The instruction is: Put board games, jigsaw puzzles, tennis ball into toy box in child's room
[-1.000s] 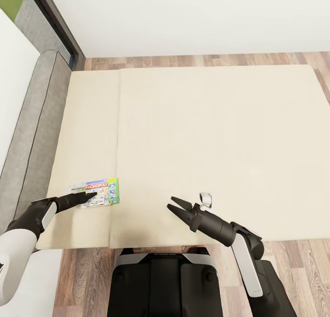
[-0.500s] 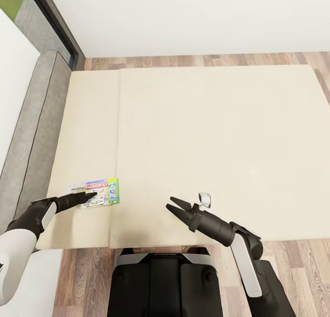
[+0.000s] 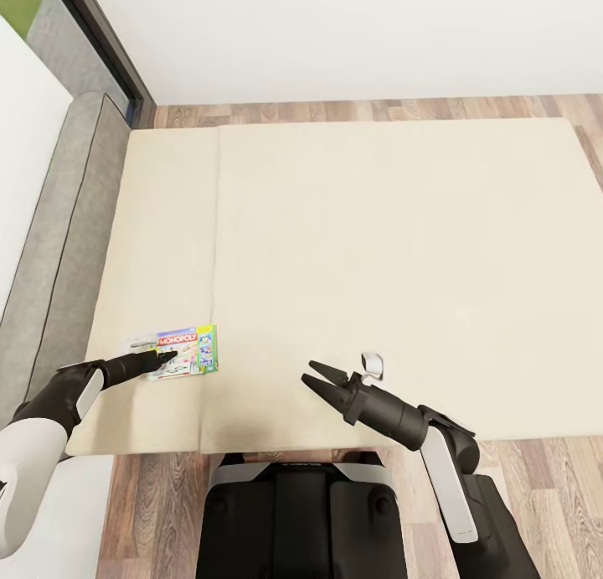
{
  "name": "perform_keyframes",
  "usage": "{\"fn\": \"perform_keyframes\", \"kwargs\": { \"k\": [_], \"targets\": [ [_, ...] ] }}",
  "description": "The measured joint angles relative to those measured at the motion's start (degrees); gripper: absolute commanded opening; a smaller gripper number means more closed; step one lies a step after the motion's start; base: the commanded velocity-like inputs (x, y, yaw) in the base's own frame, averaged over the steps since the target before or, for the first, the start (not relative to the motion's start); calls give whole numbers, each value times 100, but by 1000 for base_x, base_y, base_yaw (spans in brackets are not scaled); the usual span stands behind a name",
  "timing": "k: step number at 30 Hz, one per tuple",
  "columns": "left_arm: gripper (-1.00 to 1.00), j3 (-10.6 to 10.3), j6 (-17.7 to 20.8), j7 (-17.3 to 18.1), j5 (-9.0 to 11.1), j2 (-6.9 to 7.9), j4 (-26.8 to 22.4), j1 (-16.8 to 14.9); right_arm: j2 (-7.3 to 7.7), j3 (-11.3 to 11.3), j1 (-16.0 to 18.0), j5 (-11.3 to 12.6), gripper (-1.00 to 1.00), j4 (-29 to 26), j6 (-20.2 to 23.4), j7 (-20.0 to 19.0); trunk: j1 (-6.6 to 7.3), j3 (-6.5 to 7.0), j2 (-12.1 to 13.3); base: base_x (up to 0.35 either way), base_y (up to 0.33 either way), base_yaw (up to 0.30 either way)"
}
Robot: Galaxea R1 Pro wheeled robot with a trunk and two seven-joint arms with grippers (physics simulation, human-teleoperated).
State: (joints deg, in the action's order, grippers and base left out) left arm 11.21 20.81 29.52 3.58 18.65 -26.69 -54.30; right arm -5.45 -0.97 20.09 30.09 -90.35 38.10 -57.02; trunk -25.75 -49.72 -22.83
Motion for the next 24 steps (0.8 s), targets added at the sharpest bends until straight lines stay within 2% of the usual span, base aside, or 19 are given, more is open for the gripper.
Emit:
{"fn": "perform_keyframes", "kwargs": {
  "k": [15,24],
  "targets": [
    [100,-1,1,-7,1,0,0,0,11,-7,-4,7,100,0,-69,-13,0,-123,0,0,0,0],
    [100,-7,43,8,130,15,-7,-7,10,-5,-6,8,100,0,-70,-21,5,-165,-5,0,0,0]
  ]
}}
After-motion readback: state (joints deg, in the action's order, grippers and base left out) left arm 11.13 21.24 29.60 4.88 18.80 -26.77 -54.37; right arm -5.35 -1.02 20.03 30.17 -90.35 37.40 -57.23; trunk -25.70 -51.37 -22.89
